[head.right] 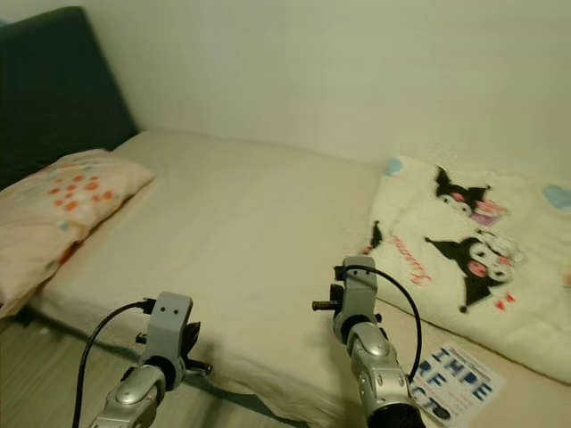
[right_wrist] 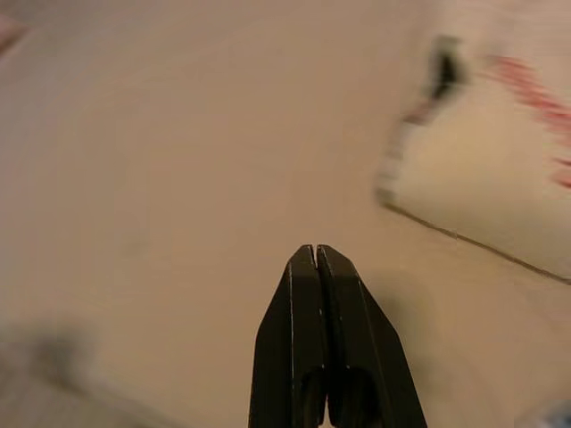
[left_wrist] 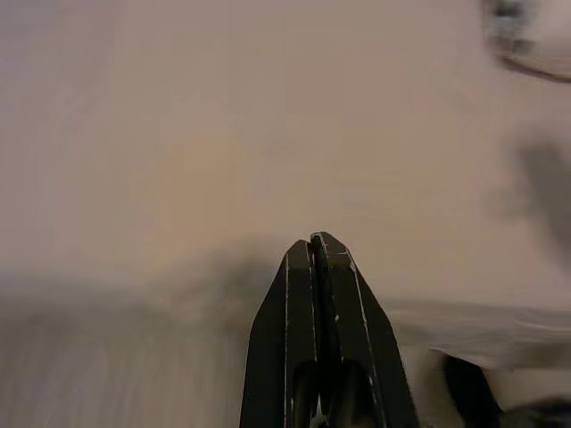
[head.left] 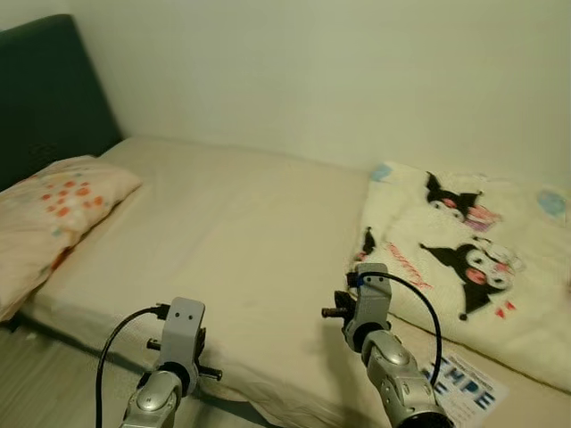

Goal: Clean up the room

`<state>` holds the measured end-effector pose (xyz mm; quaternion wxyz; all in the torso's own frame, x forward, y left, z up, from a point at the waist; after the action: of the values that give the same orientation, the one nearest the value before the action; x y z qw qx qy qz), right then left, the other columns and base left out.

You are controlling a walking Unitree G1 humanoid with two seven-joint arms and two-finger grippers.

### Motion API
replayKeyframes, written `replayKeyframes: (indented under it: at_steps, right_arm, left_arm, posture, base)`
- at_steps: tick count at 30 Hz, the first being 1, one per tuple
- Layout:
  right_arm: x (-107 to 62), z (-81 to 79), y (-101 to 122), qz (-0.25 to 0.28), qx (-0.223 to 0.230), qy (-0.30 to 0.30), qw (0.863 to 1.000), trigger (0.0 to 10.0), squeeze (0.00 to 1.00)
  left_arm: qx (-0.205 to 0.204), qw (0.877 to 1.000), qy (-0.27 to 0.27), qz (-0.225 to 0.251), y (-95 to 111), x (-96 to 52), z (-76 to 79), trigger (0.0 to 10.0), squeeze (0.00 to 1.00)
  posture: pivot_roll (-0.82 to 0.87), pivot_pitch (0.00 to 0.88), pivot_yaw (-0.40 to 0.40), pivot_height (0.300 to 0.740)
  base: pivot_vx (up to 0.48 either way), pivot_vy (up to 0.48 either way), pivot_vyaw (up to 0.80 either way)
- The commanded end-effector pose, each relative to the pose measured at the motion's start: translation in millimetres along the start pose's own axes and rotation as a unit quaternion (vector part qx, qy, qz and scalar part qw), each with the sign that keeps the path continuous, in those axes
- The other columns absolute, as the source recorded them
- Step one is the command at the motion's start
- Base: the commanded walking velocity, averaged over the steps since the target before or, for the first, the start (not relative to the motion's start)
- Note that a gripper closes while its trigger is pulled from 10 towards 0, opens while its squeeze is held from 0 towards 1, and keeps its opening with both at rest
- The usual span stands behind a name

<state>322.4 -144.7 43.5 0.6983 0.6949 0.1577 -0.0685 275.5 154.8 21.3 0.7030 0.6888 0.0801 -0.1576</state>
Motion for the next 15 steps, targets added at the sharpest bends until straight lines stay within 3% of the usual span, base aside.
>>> replayKeyframes:
  at_steps: [1, 15]
  right_arm:
    - [-1.5, 1.9, -3.8, -0.008, 0.008, -0.005, 1.000, 10.0, 0.00]
    - [-0.5, 2.3, -2.1, -0.008, 0.014, -0.004, 1.000, 10.0, 0.00]
  left_arm:
    - [0.002, 1.000, 0.001, -0.009, -4.6, -0.5, -0.4, 10.0, 0.00]
    - [-0.008, 1.000, 0.003, 0.006, 0.4, 1.2, -0.4, 10.0, 0.00]
  posture:
    - [-0.05, 0.087, 0.032, 0.740]
    - [-0.06, 0.086, 0.029, 0.740]
  base:
    - [0.000, 0.000, -0.80]
    - [0.000, 0.000, -0.80]
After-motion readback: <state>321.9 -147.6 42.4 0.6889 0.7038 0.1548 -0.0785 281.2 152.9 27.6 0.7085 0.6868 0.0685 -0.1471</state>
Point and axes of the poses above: a point about 5 cm out from each wrist's last joint towards the gripper, its own x axis pointing out of the wrist towards the gripper, its own y axis along the axis of the wrist's last joint, z = x × y, the point moved 2 cm from there along x, pointing out of the wrist towards the gripper, and after that the axes turned 6 degrees about -x, right-handed, at the moved point
